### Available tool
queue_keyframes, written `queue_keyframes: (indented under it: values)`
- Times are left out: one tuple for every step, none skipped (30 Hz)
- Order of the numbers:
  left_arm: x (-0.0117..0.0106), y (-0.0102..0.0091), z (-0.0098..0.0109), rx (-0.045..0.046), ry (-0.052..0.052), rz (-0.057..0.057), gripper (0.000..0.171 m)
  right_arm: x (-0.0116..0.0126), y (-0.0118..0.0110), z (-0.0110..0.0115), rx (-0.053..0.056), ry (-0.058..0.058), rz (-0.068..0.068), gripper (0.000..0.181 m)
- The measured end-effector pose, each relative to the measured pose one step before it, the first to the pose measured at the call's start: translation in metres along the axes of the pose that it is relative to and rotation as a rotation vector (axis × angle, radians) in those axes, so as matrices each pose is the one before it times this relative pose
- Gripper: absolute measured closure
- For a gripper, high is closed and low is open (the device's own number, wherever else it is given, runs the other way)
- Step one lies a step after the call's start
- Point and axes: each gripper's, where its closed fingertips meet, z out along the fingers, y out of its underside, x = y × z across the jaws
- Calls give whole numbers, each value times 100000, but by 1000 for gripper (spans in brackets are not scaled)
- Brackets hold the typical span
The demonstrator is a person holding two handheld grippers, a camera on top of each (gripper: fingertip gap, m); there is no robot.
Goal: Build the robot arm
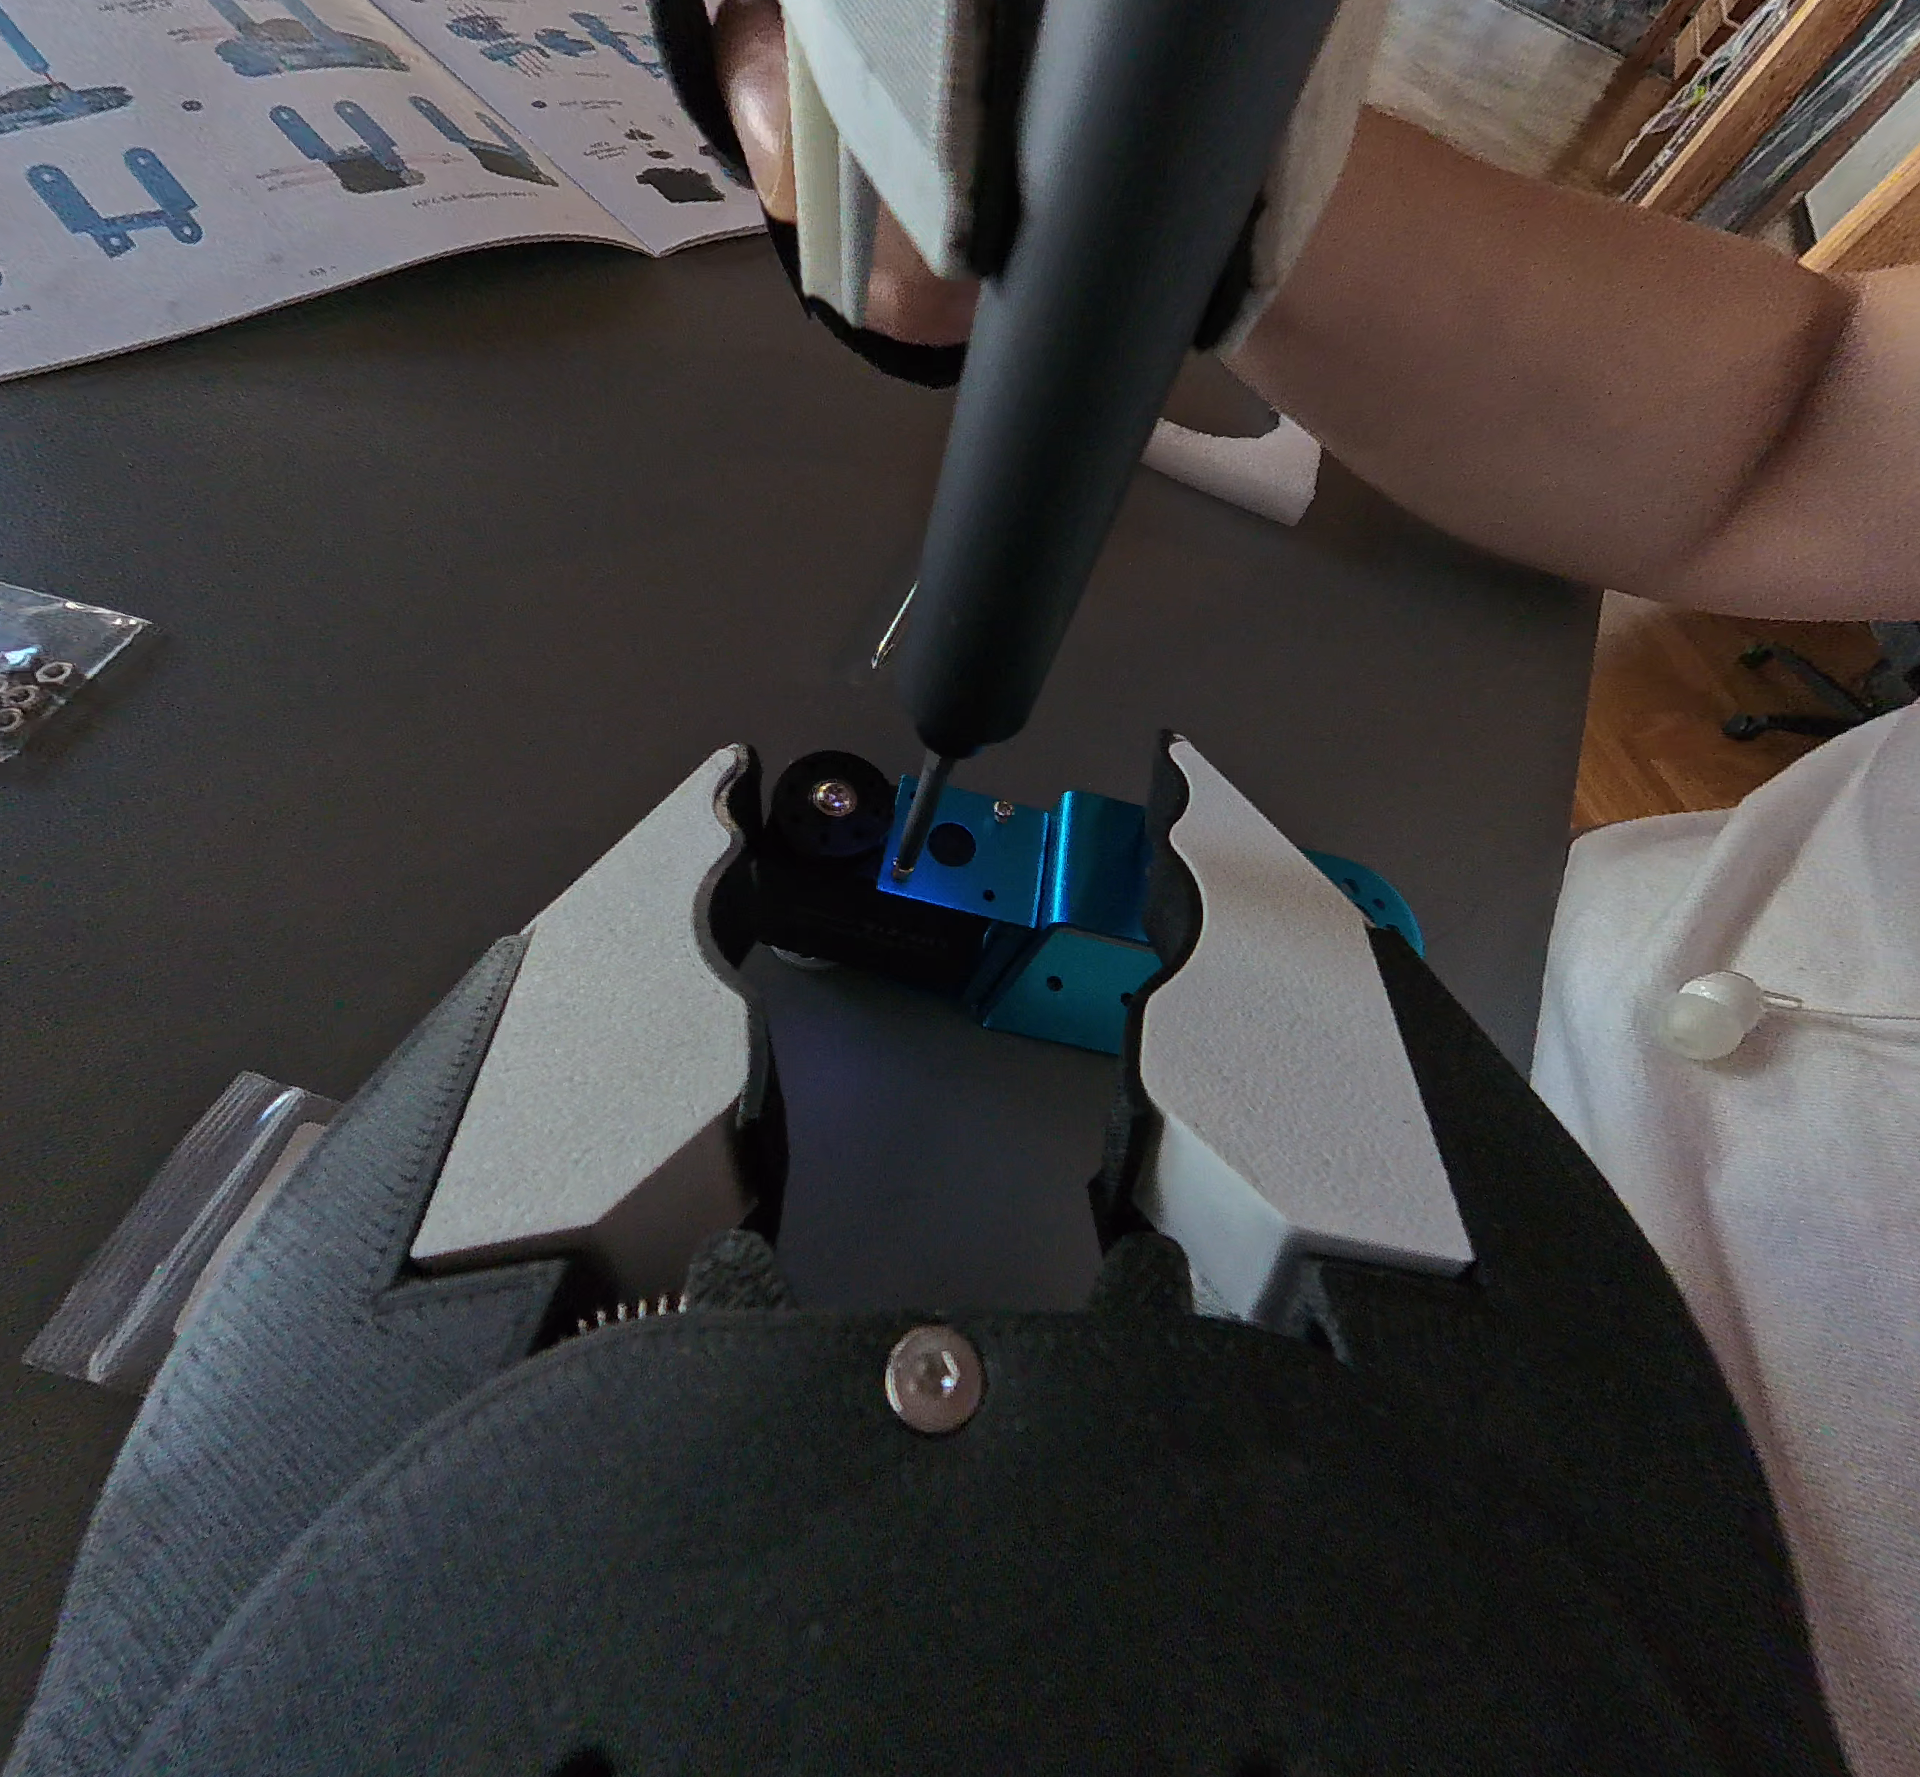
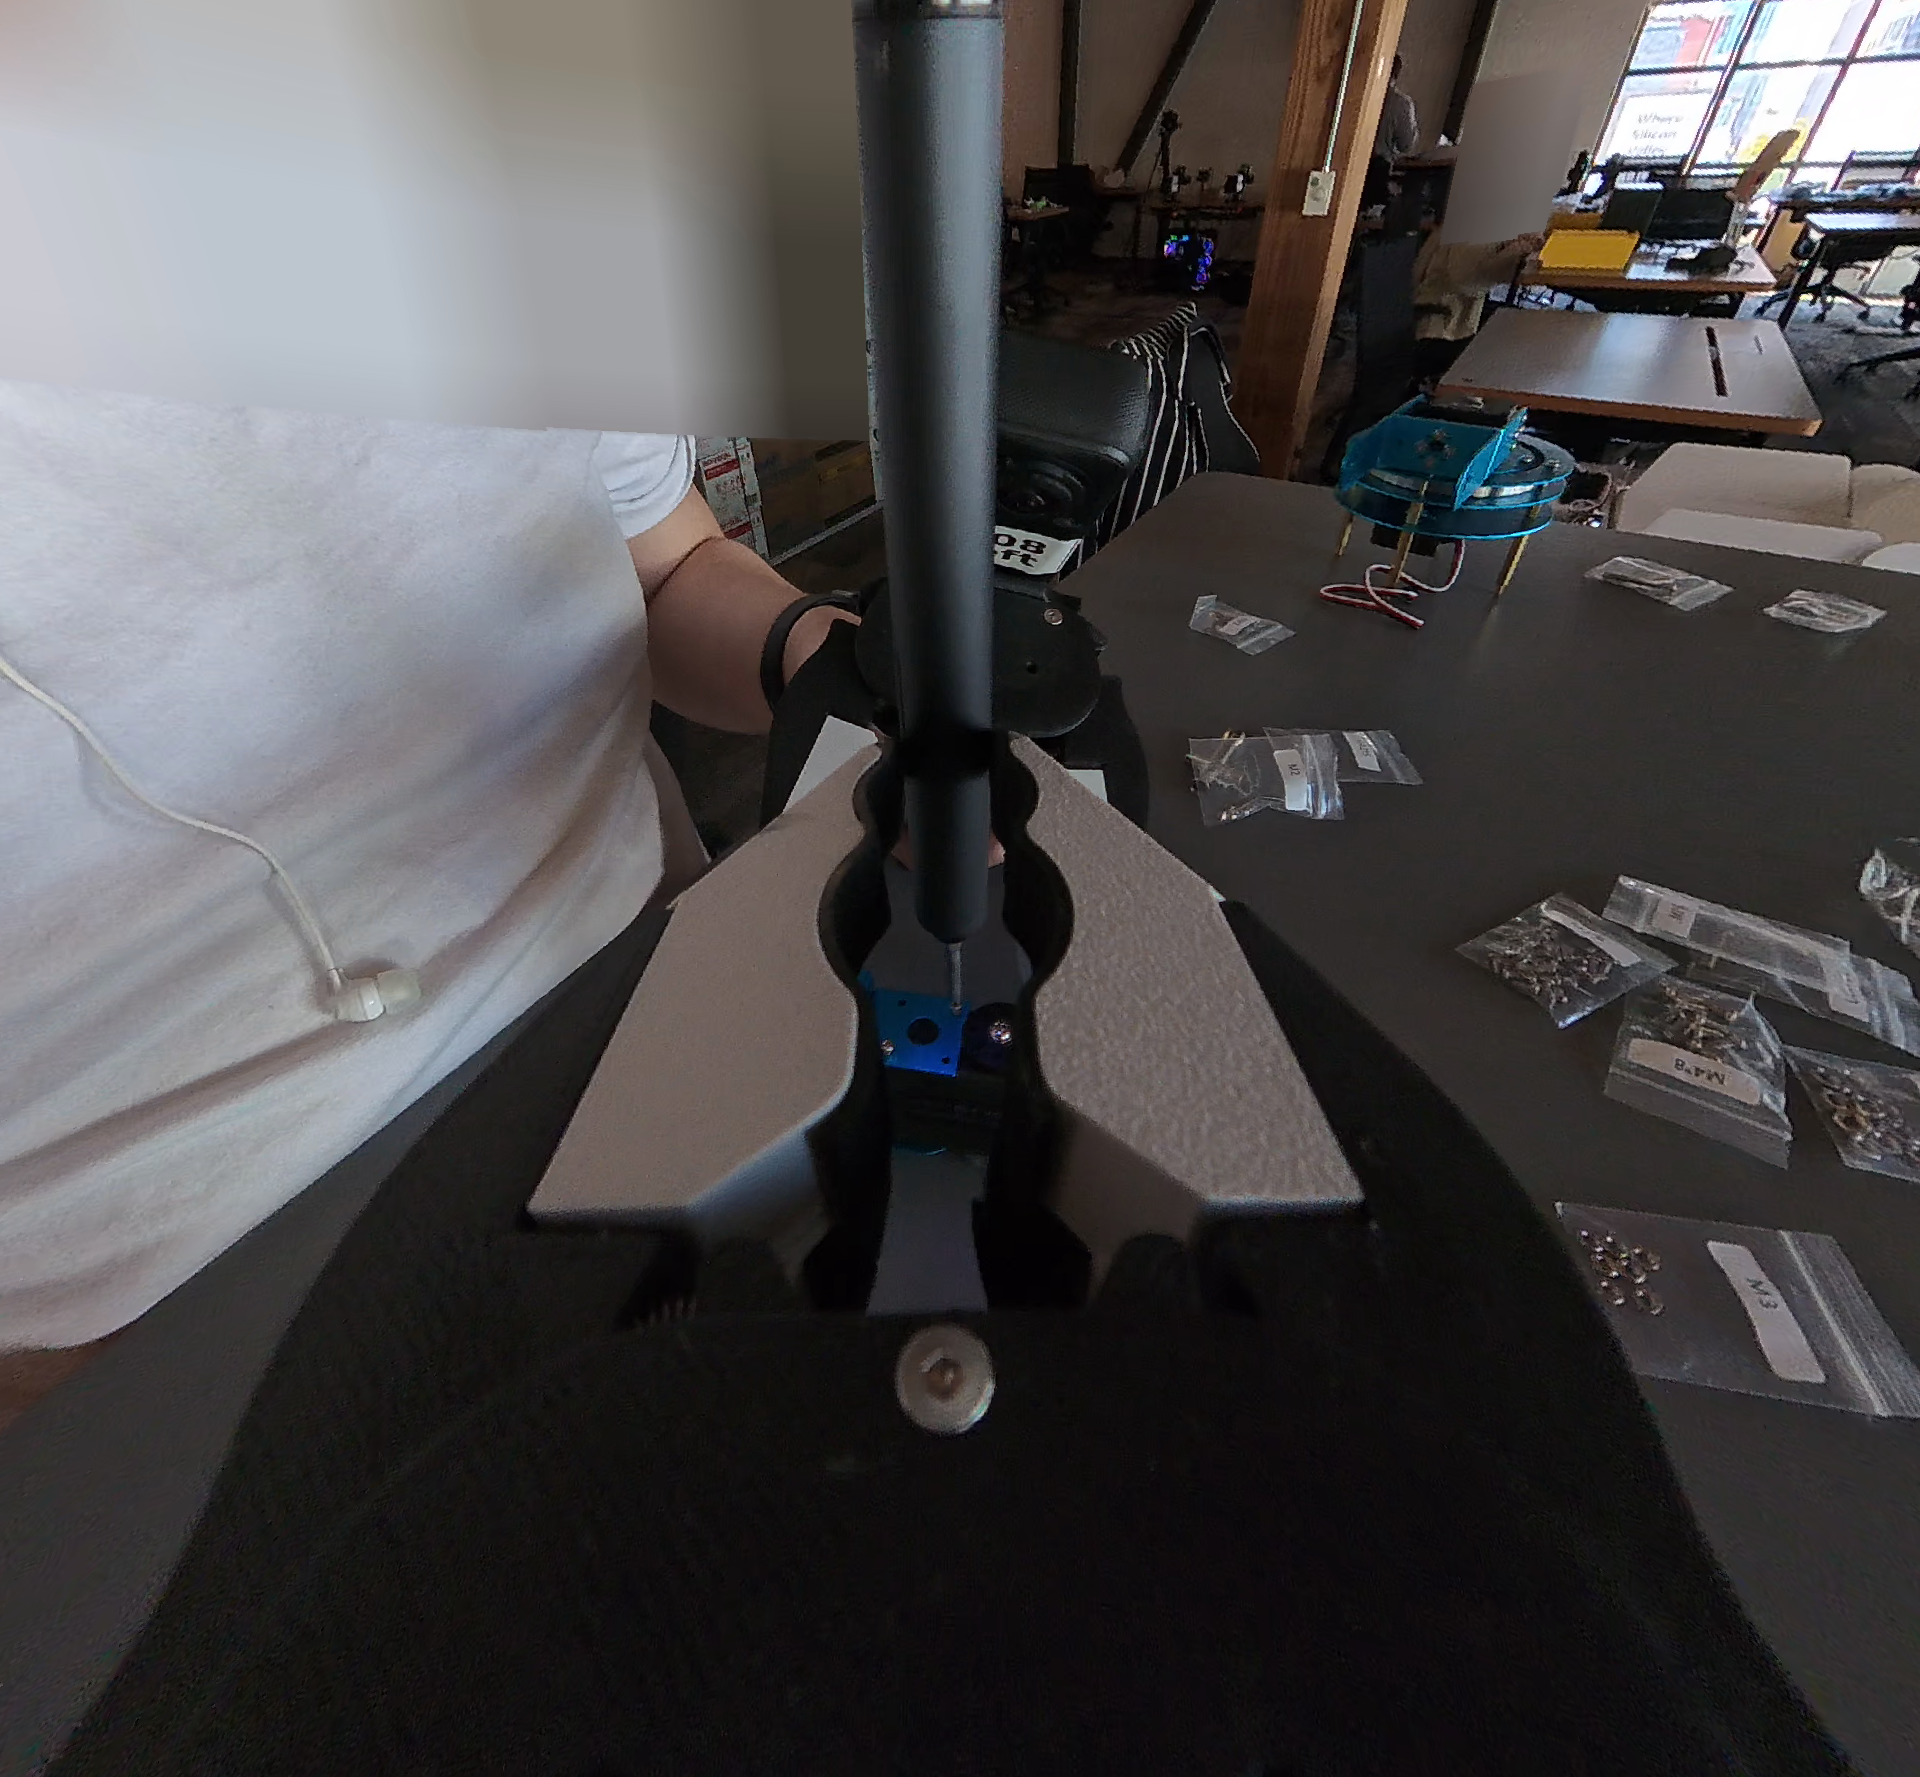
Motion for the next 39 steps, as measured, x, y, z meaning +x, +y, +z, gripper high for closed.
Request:
queue_keyframes:
  values:
    - [-8, 1, 1, -68, 50, -72, 97, 139, -4, 6, 328, 544, -809, 164]
    - [-5, 0, 4, -35, 12, 10, 97, 130, 4, 2, 192, 719, -424, 165]
    - [-11, -3, 1, 66, 46, -88, 98, 27, -4, 25, 93, 325, -328, 165]
    - [-6, -4, 2, 79, 37, -169, 98, -38, -6, 43, 246, 219, -612, 165]
    - [-4, -1, 0, 4, -22, 6, 98, 79, 5, 42, 158, 1056, -508, 164]
    - [-3, -1, 0, 5, -20, 2, 98, 81, 6, 33, 77, 1041, -376, 164]
    - [-3, 4, 6, 32, -22, -33, 98, -118, -9, -4, 146, -201, -439, 164]
    - [0, -4, -2, 63, -46, 7, 98, -102, -9, 23, 42, 32, -276, 165]
    - [9, 1, -4, 24, 51, 60, 98, -134, -19, 52, -131, -524, 622, 165]
    - [28, 4, -4, -53, 282, -31, 98, -188, 2, 59, -454, -938, 1091, 164]
    - [56, 20, -4, -105, 473, -82, 98, -96, -5, 59, -384, -62, -292, 164]
    - [18, 13, -1, -6, 310, -202, 99, 57, -3, 38, -317, 998, -790, 165]
    - [-3, 3, 4, 15, 34, -114, 99, 14, -3, 19, -230, 351, -367, 165]
    - [1, -3, -18, 61, -102, 93, 98, 16, -5, -6, -30, 31, 433, 165]
    - [8, 6, -10, 25, 30, 131, 98, 25, 6, -30, 215, -225, 976, 164]
    - [8, 2, -5, 18, 93, 157, 98, 62, -2, -51, 360, 222, 409, 164]
    - [0, 3, 2, -57, 78, 61, 98, 49, -8, -64, 423, 367, -237, 165]
    - [1, 7, 3, -60, -20, 53, 98, 16, 5, -70, 246, 172, -45, 164]
    - [3, -1, 9, 24, -95, 60, 98, 2, 9, -51, 52, 142, 11, 165]
    - [7, 1, 0, 119, -57, -63, 98, -18, 6, -32, -19, 272, -537, 165]
    - [3, -5, -1, 70, -27, -7, 99, -44, 2, -15, -12, 244, -1212, 165]
    - [-4, 8, 8, -31, 27, -20, 98, -68, 1, -1, -107, 181, -1486, 165]
    - [8, 4, 2, -60, 68, -69, 98, -40, 8, 19, -46, 425, -1401, 165]
    - [-6, -3, 5, -12, -6, -19, 98, -152, -14, 8, -6, -663, -453, 165]
    - [-3, -1, 3, 29, -99, 39, 99, -39, 8, 16, -81, -127, 16, 165]
    - [4, -1, 9, 21, -87, 61, 99, 33, 4, -29, 0, 136, 187, 165]
    - [2, -2, 1, 13, -2, -29, 99, 9, 3, -36, 171, -120, 92, 165]
    - [-2, -6, 7, 7, 16, -34, 99, 43, 3, -30, 239, 155, -52, 165]
    - [-6, 10, -3, 1, 12, -22, 99, 17, 4, -25, 230, -39, 232, 165]
    - [10, -3, 7, 10, 18, -4, 99, -1, 2, -10, 151, -187, 115, 165]
    - [6, -1, 1, 8, 36, -14, 99, 74, 6, -5, 105, 409, -258, 165]
    - [-4, 5, 10, -9, 27, -19, 99, 22, 4, 16, 187, 35, -67, 165]
    - [-2, 2, -1, -12, -3, 24, 99, -31, -9, 17, 130, -199, -52, 165]
    - [1, 1, -1, -9, 6, 3, 99, 10, 1, 12, 50, 142, -158, 165]
    - [8, 0, 6, -6, 2, -12, 99, 17, 5, 5, -110, 82, 142, 165]
    - [-7, -1, 1, 11, -33, 33, 99, -16, -4, -3, -116, -123, 95, 165]
    - [-1, -2, 1, 15, -11, -11, 99, 64, 6, -9, -107, 341, -20, 165]
    - [1, -3, 5, -9, 22, -60, 99, 1, 4, -3, 53, 22, 123, 165]
    - [-1, 2, -1, -17, -6, 5, 99, 3, -2, 6, 100, -118, 517, 165]
